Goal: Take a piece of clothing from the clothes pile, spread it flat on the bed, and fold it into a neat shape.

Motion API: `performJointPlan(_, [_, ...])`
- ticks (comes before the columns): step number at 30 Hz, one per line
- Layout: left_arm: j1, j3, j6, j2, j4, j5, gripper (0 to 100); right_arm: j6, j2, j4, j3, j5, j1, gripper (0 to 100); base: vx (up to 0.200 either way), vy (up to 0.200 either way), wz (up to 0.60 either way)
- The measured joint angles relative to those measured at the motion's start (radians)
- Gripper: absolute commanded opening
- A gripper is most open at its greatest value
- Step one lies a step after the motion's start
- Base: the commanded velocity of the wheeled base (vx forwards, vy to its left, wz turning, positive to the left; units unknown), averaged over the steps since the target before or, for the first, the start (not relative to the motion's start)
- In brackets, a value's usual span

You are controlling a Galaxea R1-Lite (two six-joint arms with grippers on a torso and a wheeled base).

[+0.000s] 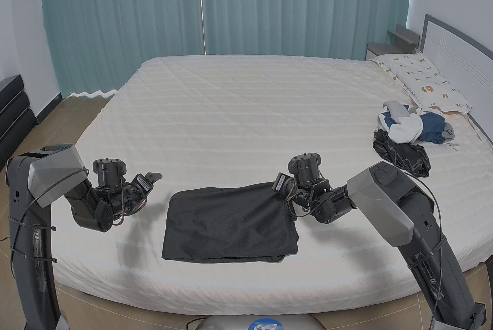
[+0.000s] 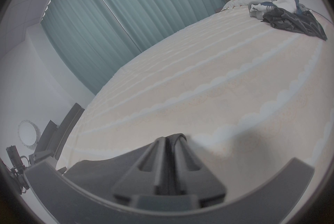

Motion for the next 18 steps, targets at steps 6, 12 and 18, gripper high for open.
performJointPlan(6, [0.0, 0.0, 0.0, 0.0, 0.005, -0.003, 100, -0.006, -0.002, -0.001, 0.001, -0.047, 0.001, 100, 0.0, 0.0, 0.0])
performJointPlan(12, [0.003, 0.0, -0.002, -0.001, 0.008, -0.012, 100, -0.002, -0.047, -0.003, 0.076, -0.081, -0.022, 100, 0.0, 0.0, 0.0])
performJointPlan(18, [0.005, 0.004, 0.01, -0.01, 0.003, -0.011, 100, 0.003, -0.172, -0.026, 0.275, -0.07, -0.053, 100, 0.0, 0.0, 0.0])
